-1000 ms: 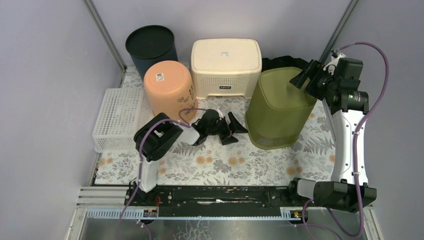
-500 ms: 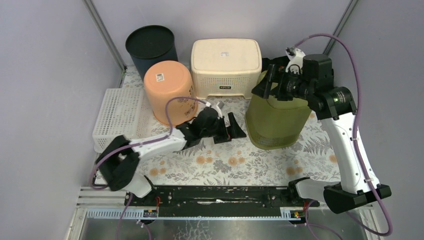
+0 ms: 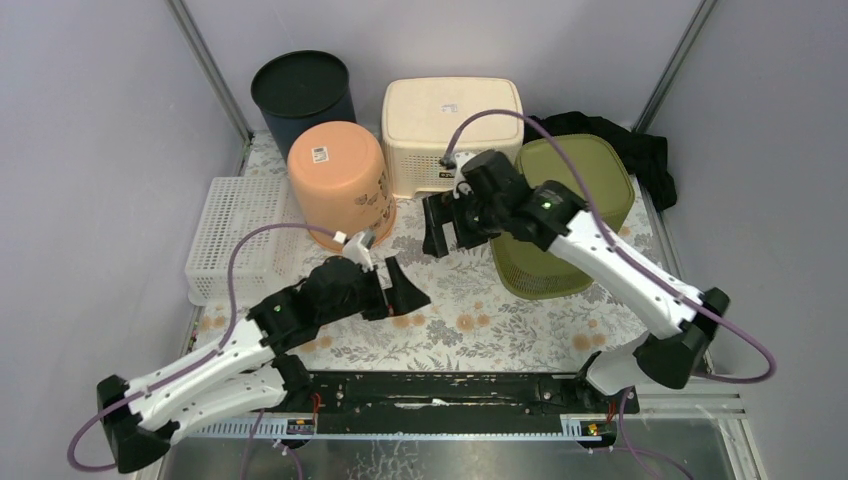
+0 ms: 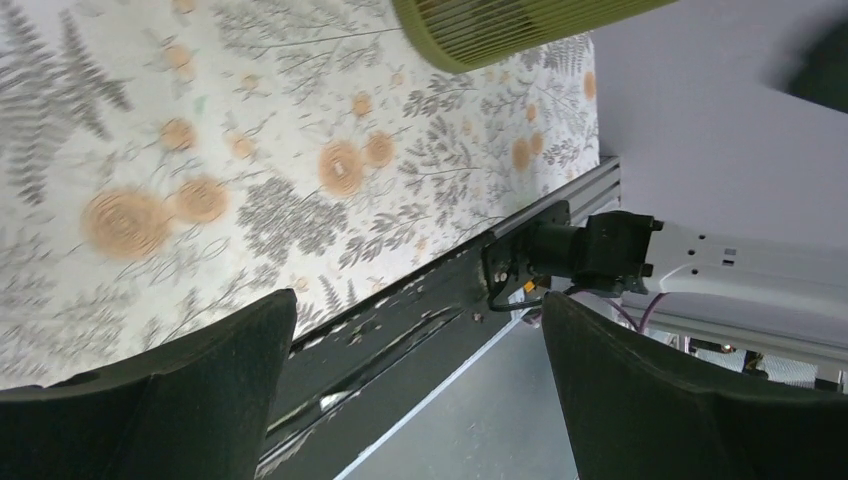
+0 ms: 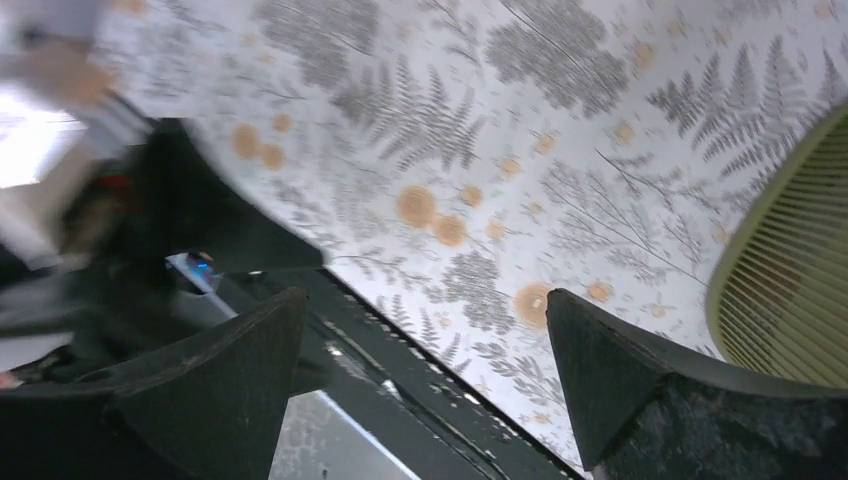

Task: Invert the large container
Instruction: Move the container to the center of the board, then reset both arms

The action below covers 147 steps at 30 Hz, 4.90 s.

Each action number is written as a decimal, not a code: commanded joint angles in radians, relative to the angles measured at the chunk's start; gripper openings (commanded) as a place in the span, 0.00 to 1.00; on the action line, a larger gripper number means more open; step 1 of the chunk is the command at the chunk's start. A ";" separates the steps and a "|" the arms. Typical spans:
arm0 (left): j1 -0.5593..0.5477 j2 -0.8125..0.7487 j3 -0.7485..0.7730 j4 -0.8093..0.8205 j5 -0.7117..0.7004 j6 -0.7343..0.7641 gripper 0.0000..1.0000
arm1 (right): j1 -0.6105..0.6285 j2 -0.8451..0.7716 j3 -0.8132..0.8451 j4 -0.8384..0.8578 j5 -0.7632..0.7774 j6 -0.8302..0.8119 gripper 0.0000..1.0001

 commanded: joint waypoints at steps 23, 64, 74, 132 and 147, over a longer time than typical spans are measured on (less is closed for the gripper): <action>-0.002 0.093 -0.082 0.076 -0.124 0.036 1.00 | -0.571 0.061 -0.483 0.336 0.033 -0.055 1.00; 0.693 0.584 0.030 0.419 -0.306 0.261 1.00 | -0.862 -0.164 -0.718 0.488 -0.099 0.006 0.99; 0.804 0.823 0.160 0.619 -0.044 0.344 1.00 | -0.862 -0.128 -0.720 0.529 -0.107 0.013 0.99; 0.900 0.451 -0.419 1.323 -0.254 0.833 1.00 | -0.862 -0.253 -1.502 1.814 0.561 -0.104 0.99; 0.911 0.571 -0.471 1.499 -0.248 0.828 1.00 | -0.861 -0.073 -1.579 2.204 0.491 -0.189 0.99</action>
